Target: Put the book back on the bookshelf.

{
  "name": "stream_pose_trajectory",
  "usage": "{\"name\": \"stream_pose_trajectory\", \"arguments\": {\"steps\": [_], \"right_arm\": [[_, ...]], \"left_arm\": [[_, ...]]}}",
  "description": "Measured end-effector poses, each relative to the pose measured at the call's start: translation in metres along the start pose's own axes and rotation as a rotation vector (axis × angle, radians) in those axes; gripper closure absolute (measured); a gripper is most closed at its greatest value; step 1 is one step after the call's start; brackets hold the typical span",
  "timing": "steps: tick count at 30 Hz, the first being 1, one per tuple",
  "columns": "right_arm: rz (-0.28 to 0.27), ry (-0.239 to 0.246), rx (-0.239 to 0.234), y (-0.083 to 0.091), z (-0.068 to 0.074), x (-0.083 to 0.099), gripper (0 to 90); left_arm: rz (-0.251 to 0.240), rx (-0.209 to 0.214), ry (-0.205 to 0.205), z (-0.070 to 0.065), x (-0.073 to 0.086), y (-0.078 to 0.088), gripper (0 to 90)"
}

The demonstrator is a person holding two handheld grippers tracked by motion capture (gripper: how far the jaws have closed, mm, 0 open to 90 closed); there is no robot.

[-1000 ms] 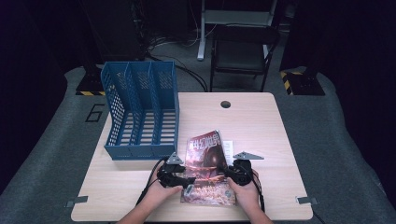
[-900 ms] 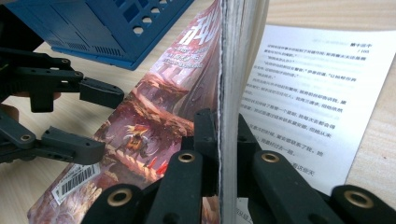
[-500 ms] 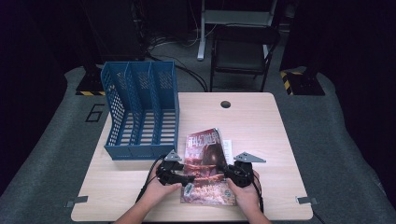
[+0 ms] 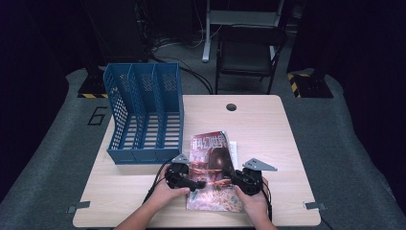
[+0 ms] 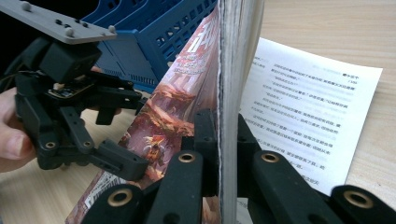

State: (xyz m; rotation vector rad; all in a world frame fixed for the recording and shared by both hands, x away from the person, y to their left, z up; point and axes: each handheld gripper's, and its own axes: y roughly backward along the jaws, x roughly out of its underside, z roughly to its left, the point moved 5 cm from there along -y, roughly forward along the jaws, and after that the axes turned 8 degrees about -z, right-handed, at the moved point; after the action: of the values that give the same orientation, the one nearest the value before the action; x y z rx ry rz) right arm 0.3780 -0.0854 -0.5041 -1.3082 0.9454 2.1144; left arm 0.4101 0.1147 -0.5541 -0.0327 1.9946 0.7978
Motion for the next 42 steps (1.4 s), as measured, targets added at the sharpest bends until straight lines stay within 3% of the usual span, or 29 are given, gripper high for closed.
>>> {"name": "stream_pose_trajectory", "arguments": {"steps": [5,9,10,13,22,25,33,35,38,40,42], "right_arm": [[-0.011,0.007,-0.012,0.002,0.002,-0.001,85.7],[-0.021,0.012,-0.019,0.002,0.002,-0.002,85.7],[-0.021,0.01,-0.022,0.003,0.003,-0.002,85.7],[-0.022,0.01,-0.025,0.003,0.003,-0.002,85.7],[-0.003,-0.001,-0.042,0.0,-0.002,0.0,85.5],[0.021,-0.044,-0.043,-0.004,-0.008,0.003,85.3],[0.071,-0.072,0.001,-0.013,-0.02,0.013,83.7],[0.076,-0.068,0.003,-0.015,-0.021,0.015,83.7],[0.108,-0.088,0.014,-0.019,-0.024,0.02,82.8],[0.122,-0.096,0.019,-0.021,-0.025,0.022,81.8],[0.131,-0.097,0.029,-0.023,-0.026,0.024,80.2]], "left_arm": [[-0.01,0.038,0.012,-0.002,-0.001,-0.004,12.4],[-0.009,0.065,-0.007,-0.006,-0.001,-0.006,12.0],[-0.009,0.067,-0.031,-0.007,0.0,-0.008,11.4],[-0.007,0.079,-0.025,-0.008,0.0,-0.009,10.8],[-0.009,0.066,-0.027,-0.004,-0.001,-0.007,16.6],[-0.016,0.046,-0.023,-0.006,-0.001,-0.007,17.5],[-0.031,0.023,-0.015,-0.003,-0.001,-0.007,24.8],[-0.036,0.02,0.012,-0.002,-0.001,-0.006,26.9],[-0.038,0.011,-0.004,0.0,-0.001,-0.005,31.8],[-0.038,0.009,0.018,-0.001,-0.001,-0.005,33.2],[-0.035,-0.003,0.01,0.001,-0.002,-0.005,34.4]]}}
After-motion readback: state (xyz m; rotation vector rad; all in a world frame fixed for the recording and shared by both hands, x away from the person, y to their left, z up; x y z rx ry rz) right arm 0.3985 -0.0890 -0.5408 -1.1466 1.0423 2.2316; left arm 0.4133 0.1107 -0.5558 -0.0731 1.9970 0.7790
